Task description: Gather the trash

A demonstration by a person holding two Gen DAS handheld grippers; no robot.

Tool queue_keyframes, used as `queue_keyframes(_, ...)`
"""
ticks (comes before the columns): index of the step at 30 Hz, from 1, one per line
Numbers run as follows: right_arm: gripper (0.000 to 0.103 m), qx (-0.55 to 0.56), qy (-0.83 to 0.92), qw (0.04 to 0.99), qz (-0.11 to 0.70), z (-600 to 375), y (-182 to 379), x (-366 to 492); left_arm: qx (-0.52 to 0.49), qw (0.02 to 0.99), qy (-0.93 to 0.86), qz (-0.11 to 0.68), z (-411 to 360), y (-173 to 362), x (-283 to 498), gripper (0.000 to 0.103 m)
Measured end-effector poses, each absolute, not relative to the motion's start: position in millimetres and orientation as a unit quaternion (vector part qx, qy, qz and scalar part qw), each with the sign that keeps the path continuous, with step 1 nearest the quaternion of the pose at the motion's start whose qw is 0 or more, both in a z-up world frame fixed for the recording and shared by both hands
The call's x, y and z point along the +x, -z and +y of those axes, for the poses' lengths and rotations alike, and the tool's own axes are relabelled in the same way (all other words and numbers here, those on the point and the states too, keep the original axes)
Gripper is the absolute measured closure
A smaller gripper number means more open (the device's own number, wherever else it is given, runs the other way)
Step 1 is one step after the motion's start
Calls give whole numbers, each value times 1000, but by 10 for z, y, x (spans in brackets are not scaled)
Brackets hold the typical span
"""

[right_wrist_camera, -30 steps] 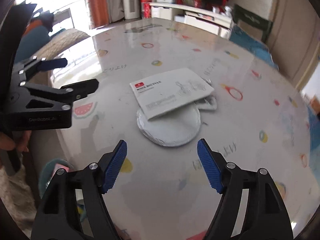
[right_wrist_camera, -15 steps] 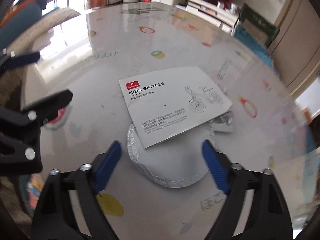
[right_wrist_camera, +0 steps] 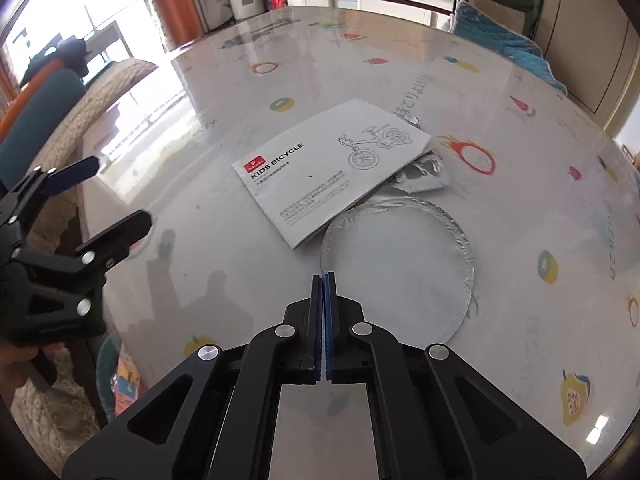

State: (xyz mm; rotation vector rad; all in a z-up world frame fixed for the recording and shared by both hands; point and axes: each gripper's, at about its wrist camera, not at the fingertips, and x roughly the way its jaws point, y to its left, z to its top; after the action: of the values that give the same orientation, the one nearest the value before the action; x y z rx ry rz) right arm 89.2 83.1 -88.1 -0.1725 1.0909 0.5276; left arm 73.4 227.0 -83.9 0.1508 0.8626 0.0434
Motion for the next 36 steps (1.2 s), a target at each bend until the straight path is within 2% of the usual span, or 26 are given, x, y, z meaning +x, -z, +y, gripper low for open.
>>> queue_keyframes(9,102,30,-270,829,489,302,552,770,86,902,0,423,1935,901,862,7)
queue_keyframes(19,102,95,-283,844,446,-22,263,699,166,883,6,440,1470,1072,1246,7)
queue_keyframes(27,102,102,-288,844,441,-141,320,698,135,868,37,477,1354,1224,1599,6)
queue_keyframes(31,102,101,-290,844,439,-193,330,665,48,855,75,511,1593,1289,1720,6)
queue_keyframes(36,102,103,-293,844,437,-192,316,618,56,862,92,496,1631,1306,1662,8)
